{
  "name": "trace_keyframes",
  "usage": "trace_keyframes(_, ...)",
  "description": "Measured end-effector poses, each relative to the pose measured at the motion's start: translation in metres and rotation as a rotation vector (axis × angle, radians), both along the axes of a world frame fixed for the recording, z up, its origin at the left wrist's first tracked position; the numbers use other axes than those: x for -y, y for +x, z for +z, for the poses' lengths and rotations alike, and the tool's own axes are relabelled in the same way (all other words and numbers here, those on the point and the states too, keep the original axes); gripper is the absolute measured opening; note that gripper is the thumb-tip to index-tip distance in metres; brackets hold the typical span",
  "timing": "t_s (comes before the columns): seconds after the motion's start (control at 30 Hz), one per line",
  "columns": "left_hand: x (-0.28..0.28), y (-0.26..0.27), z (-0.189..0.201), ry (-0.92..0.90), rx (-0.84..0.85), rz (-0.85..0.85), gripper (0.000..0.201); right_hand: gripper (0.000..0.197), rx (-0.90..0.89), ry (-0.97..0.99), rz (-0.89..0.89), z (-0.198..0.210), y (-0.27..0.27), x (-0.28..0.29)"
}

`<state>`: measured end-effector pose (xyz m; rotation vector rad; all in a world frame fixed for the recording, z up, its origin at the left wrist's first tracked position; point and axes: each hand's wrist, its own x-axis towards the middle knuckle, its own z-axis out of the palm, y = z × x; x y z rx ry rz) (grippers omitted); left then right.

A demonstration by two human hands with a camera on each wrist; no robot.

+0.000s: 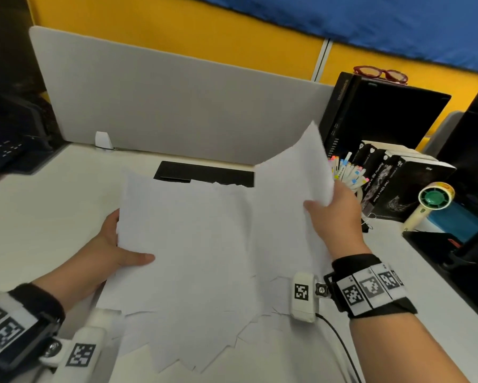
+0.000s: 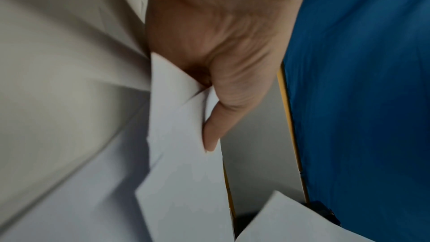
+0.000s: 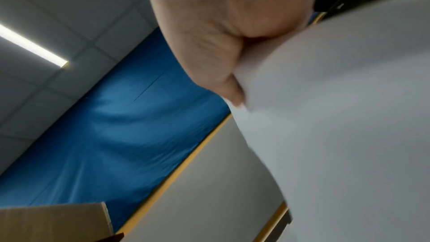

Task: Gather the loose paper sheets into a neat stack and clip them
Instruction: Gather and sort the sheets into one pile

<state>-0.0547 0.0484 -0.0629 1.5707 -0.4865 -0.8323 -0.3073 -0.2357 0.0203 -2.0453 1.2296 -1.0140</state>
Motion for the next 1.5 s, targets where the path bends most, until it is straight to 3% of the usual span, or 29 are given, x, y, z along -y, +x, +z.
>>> trace_keyframes(0.1,-0.002,0.001,0.001,0.018,0.003,-0.019,0.157,0.031,0.539,0.009,0.060,0.002,0.009,-0.009)
trace_keyframes(0.17,0.000,-0.001,0.002,0.034,0.010,-0.015,0.150,0.034,0.770,0.172,0.088,-0.001,0.018,-0.011)
trace_keyframes(0.3,0.006,-0.003,0.003,0.049,-0.002,0.066,0.082,0.037,0.930,0.758,0.193,-0.014,0.030,-0.021)
trace_keyframes(0.37,0.007,-0.001,0.004,0.101,0.009,0.100,0.073,0.042,0.947,0.956,0.271,-0.025,0.036,-0.028)
trace_keyframes(0.43,0.006,0.002,0.003,0.154,0.020,0.125,0.079,0.043,0.910,1.057,0.343,-0.030,0.041,-0.034)
trace_keyframes(0.57,0.007,0.010,-0.003,0.160,-0.070,0.204,0.110,0.037,0.852,1.103,0.642,-0.023,0.041,-0.042)
trace_keyframes(0.63,0.007,0.007,0.000,0.142,-0.151,0.183,0.122,0.033,0.700,1.043,0.613,-0.026,0.042,-0.043)
trace_keyframes(0.67,0.008,0.005,0.004,0.107,-0.177,0.143,0.122,0.032,0.537,0.949,0.540,-0.031,0.043,-0.042)
trace_keyframes(0.73,0.008,0.000,0.011,0.040,-0.192,0.084,0.097,0.033,0.160,0.669,0.347,-0.041,0.045,-0.044)
trace_keyframes(0.8,0.005,-0.002,0.013,-0.003,-0.185,0.034,0.080,0.025,-0.024,0.526,0.324,-0.045,0.047,-0.051)
trace_keyframes(0.93,0.002,-0.003,0.008,0.060,-0.043,-0.031,0.053,0.041,-0.039,0.655,0.591,-0.041,0.051,-0.069)
trace_keyframes(1.03,0.001,-0.001,0.008,0.122,0.045,0.082,0.043,0.035,-0.029,0.558,0.386,-0.044,0.051,-0.061)
trace_keyframes(1.2,-0.005,0.017,0.013,0.167,0.156,0.299,0.029,0.053,0.006,0.715,0.255,-0.048,0.046,-0.041)
trace_keyframes(1.4,-0.004,0.024,0.004,0.246,0.200,0.288,0.046,0.021,-0.032,0.858,0.455,-0.047,0.046,-0.053)
trace_keyframes(1.5,-0.001,0.022,0.002,0.256,0.191,0.256,0.051,0.024,-0.192,0.783,0.562,-0.056,0.048,-0.054)
